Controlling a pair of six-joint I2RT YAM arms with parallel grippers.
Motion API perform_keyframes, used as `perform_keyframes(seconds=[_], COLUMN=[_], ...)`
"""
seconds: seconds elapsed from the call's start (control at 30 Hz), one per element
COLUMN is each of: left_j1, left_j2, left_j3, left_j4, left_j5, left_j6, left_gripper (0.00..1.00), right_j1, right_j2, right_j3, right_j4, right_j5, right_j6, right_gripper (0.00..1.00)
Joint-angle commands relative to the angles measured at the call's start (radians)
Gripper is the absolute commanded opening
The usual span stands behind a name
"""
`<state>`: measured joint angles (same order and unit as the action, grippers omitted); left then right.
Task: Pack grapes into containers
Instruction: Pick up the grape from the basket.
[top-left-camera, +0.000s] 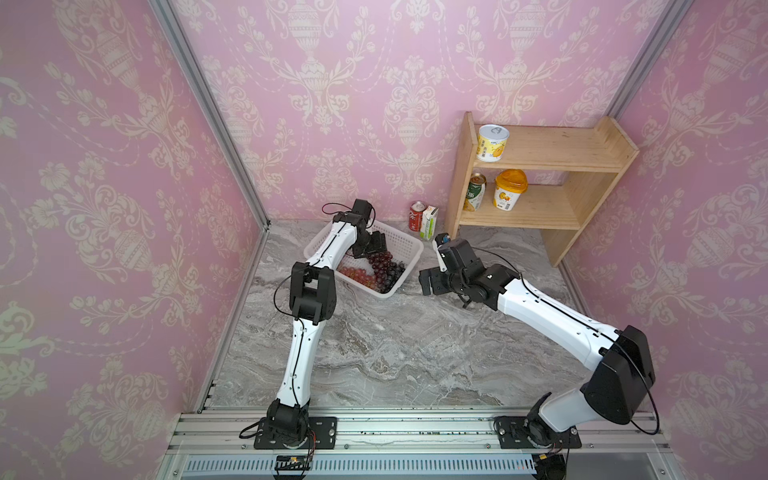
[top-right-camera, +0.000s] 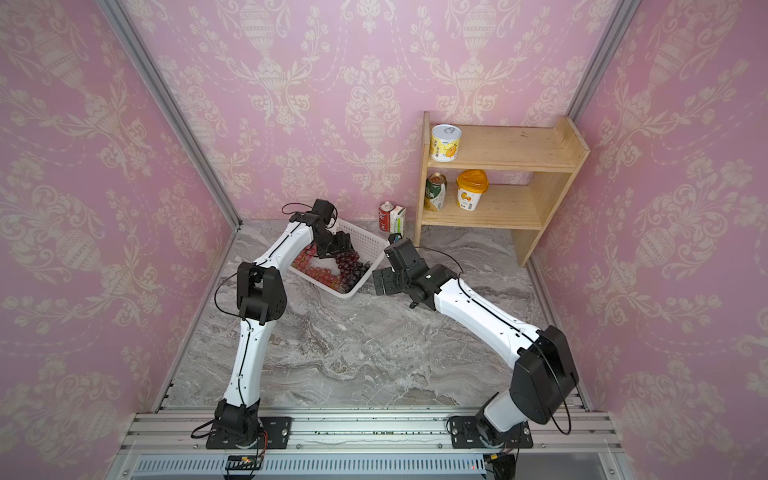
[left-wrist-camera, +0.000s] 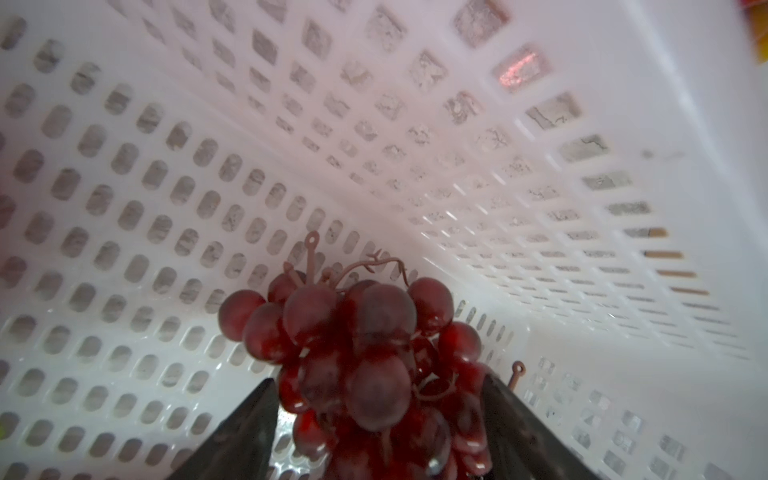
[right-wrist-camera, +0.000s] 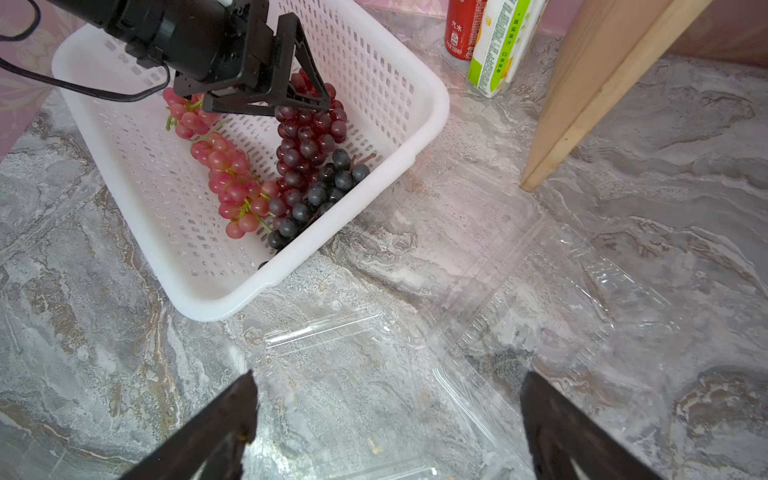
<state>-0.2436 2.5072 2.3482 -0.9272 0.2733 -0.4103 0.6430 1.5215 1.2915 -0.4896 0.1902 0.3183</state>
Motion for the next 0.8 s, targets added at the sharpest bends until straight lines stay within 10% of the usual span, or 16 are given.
perform_keyframes(seconds=[0.0,0.77], left_j1=[0.001,-0.025], left_j2=[0.03,-0.067], left_j3=[0.026,-0.113], left_j4=[-0.025,0.069], left_j5=[-0.025,0.059], left_j6=[-0.01,0.001], left_gripper=[0.73,0.47], right_j1=[-0.005,-0.005], right_j2=[-0.017,-0.018], right_j3=[-0.02,-0.028], right_j4=[0.01,0.011], right_j5=[0.009,0.01], right_j6=[0.018,0.019], right_gripper=[1.0,1.0])
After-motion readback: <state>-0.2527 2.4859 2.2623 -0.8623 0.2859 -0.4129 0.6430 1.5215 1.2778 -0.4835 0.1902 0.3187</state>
